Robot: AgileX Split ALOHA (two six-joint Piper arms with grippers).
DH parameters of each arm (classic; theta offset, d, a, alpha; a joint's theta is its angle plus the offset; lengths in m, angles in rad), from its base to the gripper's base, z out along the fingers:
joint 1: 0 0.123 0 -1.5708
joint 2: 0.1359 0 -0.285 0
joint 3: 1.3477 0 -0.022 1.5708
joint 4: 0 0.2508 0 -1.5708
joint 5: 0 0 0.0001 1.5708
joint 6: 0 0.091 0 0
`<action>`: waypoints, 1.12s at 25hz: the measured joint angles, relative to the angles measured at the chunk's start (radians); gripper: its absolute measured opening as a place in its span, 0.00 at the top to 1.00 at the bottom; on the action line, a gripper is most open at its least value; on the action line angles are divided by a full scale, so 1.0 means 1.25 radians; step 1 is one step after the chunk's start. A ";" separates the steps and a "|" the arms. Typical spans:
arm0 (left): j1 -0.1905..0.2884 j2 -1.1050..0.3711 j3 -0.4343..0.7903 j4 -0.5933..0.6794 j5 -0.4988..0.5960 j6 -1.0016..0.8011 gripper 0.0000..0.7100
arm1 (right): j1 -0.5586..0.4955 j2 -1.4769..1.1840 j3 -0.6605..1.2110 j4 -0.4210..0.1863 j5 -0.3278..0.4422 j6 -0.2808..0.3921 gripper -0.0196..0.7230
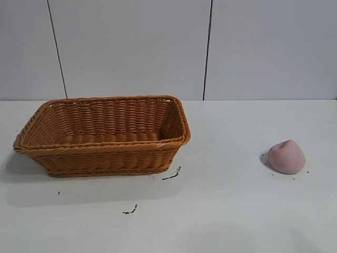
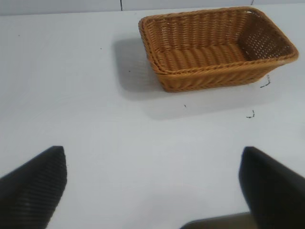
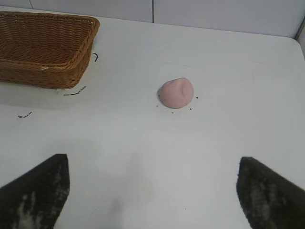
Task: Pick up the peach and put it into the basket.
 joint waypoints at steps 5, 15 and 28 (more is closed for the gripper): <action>0.000 0.000 0.000 0.000 0.000 0.000 0.02 | 0.000 0.264 -0.066 0.000 -0.057 0.011 0.09; 0.000 0.000 0.000 0.000 0.000 0.000 0.02 | 0.000 0.828 -0.285 0.000 -0.073 0.014 0.09; 0.000 0.000 0.000 0.000 0.000 0.000 0.02 | 0.000 1.356 -0.585 -0.002 -0.119 0.017 0.09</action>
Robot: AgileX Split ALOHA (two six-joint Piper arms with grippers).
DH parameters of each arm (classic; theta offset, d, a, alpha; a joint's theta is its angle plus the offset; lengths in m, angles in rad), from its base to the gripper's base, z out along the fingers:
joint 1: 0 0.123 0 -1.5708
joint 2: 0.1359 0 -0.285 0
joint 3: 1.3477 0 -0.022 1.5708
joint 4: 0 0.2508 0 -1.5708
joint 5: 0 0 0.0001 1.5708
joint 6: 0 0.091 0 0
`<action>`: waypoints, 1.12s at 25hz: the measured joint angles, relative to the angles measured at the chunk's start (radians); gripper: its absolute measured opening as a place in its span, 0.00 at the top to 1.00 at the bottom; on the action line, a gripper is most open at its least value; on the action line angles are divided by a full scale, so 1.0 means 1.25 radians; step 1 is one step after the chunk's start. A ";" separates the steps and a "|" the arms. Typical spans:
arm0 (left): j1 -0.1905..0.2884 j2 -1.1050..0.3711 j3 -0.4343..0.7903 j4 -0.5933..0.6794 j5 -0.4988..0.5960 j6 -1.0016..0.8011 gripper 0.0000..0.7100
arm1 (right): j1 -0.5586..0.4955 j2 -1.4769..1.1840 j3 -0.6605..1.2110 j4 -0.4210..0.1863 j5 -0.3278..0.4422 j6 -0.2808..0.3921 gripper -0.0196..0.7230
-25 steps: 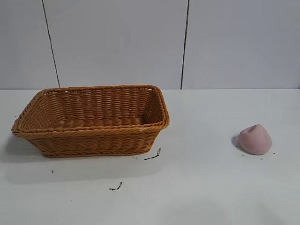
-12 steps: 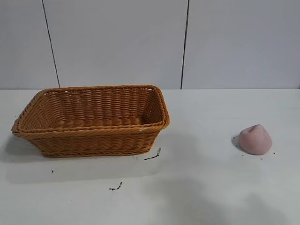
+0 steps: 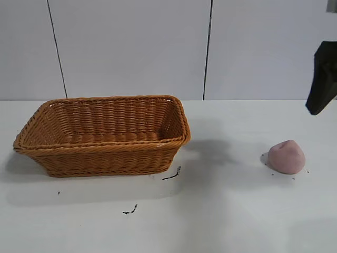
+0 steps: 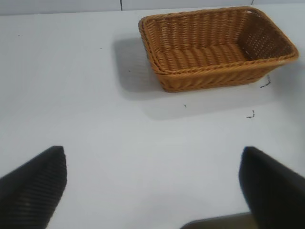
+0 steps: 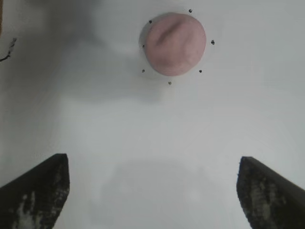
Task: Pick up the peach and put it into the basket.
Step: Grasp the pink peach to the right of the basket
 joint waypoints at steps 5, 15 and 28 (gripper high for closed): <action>0.000 0.000 0.000 0.000 0.000 0.000 0.02 | 0.000 0.103 -0.025 0.000 -0.084 0.012 0.09; 0.000 0.000 0.000 0.000 0.000 0.000 0.02 | 0.000 0.185 -0.027 0.000 -0.137 0.019 0.33; 0.000 0.000 0.000 0.000 0.000 0.000 0.02 | 0.000 0.151 -0.232 0.003 0.065 -0.020 0.99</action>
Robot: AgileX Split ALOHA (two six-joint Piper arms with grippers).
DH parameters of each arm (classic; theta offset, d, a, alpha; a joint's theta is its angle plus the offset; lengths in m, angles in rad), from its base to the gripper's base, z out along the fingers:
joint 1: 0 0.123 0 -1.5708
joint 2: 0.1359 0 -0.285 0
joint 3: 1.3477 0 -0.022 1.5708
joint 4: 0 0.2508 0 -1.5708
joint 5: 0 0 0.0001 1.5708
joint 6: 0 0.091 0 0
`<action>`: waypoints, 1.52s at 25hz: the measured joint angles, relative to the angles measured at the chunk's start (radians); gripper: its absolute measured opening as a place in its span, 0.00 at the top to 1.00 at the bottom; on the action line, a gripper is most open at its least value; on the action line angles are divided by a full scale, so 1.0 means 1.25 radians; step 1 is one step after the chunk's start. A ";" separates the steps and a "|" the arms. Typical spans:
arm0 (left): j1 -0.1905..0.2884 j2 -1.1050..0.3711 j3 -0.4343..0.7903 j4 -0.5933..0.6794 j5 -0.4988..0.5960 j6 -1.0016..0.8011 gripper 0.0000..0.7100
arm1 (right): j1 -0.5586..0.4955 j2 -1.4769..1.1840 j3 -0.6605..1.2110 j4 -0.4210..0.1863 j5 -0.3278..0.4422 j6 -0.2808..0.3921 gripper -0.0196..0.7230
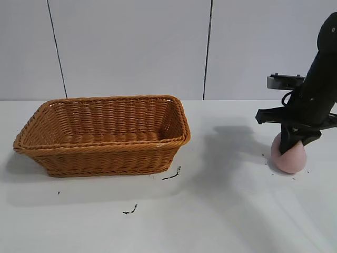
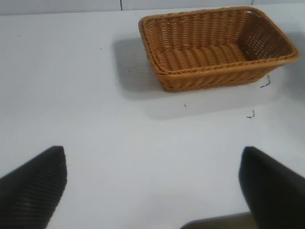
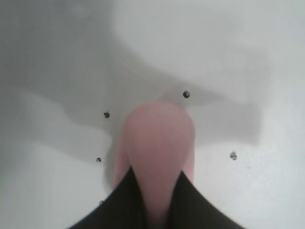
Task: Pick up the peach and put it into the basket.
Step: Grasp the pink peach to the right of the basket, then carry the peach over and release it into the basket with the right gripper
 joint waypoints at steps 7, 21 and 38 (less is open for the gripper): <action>0.000 0.000 0.000 0.000 0.000 0.000 0.02 | 0.000 -0.016 -0.229 -0.006 0.160 0.009 0.99; 0.000 0.000 0.000 0.000 0.000 0.000 0.02 | 0.236 0.019 -0.404 -0.019 0.199 0.024 0.99; 0.000 0.000 0.000 0.000 0.000 0.000 0.02 | 0.491 0.227 -0.409 -0.016 -0.067 0.024 0.99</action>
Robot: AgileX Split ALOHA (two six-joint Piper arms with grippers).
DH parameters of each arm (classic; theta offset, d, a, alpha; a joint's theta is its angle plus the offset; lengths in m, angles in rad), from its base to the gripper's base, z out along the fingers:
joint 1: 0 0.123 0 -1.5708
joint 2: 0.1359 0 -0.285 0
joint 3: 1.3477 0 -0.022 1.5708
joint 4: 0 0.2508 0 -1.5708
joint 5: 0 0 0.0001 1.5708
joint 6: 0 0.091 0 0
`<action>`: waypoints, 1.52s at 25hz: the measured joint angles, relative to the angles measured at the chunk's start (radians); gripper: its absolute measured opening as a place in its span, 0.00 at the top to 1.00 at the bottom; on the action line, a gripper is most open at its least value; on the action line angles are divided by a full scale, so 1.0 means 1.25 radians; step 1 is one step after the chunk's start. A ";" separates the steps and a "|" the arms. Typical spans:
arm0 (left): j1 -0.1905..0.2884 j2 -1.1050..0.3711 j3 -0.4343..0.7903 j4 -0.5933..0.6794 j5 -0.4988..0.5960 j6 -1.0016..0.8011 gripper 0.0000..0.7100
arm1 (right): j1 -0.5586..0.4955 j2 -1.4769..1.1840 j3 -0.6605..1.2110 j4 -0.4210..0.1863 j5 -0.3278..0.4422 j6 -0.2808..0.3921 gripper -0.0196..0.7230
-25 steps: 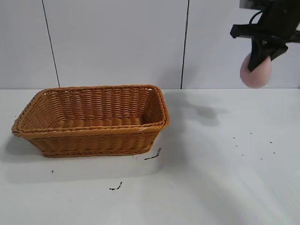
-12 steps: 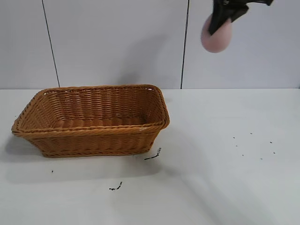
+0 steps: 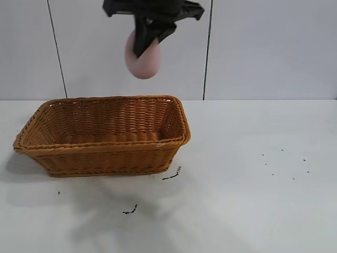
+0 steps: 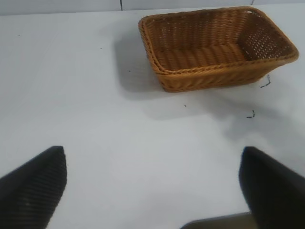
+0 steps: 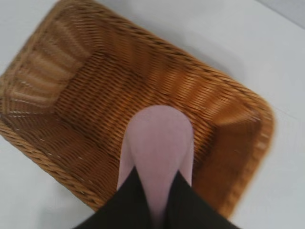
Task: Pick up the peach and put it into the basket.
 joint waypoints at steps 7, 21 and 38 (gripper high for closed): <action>0.000 0.000 0.000 0.000 0.000 0.000 0.02 | 0.000 0.090 0.000 -0.004 -0.047 0.000 0.97; 0.000 0.000 0.000 0.000 0.000 0.000 0.02 | 0.000 0.043 -0.100 -0.009 0.079 -0.003 0.05; 0.000 0.000 0.000 0.000 0.000 0.000 0.02 | -0.315 0.023 -0.257 -0.019 0.229 -0.003 0.04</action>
